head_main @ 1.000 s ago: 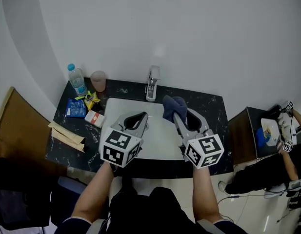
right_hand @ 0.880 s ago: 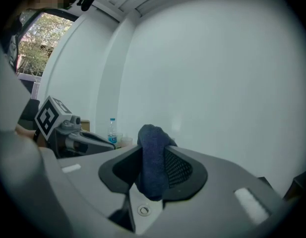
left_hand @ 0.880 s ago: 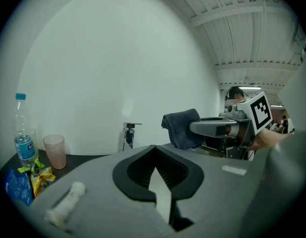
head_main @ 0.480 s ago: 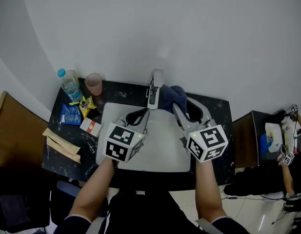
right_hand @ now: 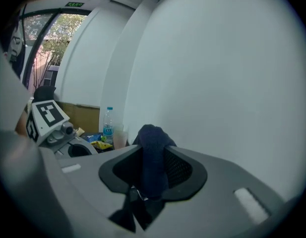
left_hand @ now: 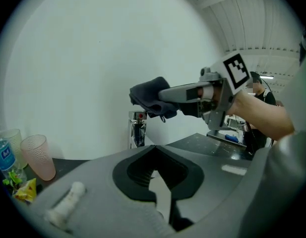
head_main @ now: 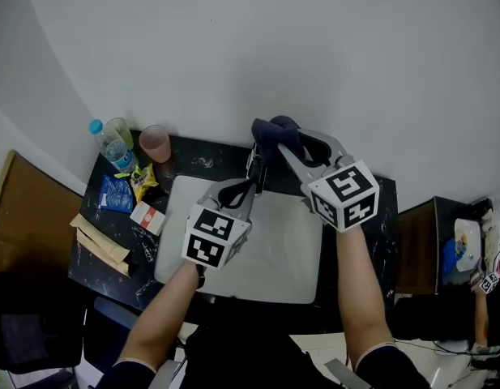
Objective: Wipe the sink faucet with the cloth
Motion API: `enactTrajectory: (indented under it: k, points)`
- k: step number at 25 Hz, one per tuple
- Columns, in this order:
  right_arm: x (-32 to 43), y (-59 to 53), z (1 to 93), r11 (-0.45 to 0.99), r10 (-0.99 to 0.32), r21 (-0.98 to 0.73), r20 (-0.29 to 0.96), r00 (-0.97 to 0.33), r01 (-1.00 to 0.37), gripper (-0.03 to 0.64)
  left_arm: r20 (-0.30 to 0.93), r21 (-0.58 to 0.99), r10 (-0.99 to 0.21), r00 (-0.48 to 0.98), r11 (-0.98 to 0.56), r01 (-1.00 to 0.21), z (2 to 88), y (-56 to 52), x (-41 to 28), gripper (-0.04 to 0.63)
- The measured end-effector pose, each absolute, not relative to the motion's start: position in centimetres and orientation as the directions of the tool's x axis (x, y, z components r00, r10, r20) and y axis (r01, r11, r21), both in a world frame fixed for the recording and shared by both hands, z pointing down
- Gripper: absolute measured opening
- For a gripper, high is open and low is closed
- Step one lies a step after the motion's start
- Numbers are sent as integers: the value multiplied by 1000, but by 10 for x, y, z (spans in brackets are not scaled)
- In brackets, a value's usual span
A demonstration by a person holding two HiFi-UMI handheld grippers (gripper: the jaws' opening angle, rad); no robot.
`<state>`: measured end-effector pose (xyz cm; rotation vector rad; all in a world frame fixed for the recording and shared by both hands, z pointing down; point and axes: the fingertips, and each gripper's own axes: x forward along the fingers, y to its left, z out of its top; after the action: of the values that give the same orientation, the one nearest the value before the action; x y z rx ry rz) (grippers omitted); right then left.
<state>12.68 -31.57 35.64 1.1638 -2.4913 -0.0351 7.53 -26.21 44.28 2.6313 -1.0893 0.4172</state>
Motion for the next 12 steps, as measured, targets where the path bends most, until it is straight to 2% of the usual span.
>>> enactTrajectory:
  k: [5, 12]
  points:
    - [127, -354, 381, 685, -699, 192, 443, -561, -702, 126, 382, 145, -630, 677, -682, -717, 450, -264, 80, 2]
    - [148, -366, 396, 585, -768, 113, 396, -504, -803, 126, 368, 159, -629, 685, -683, -713, 450, -266, 80, 2]
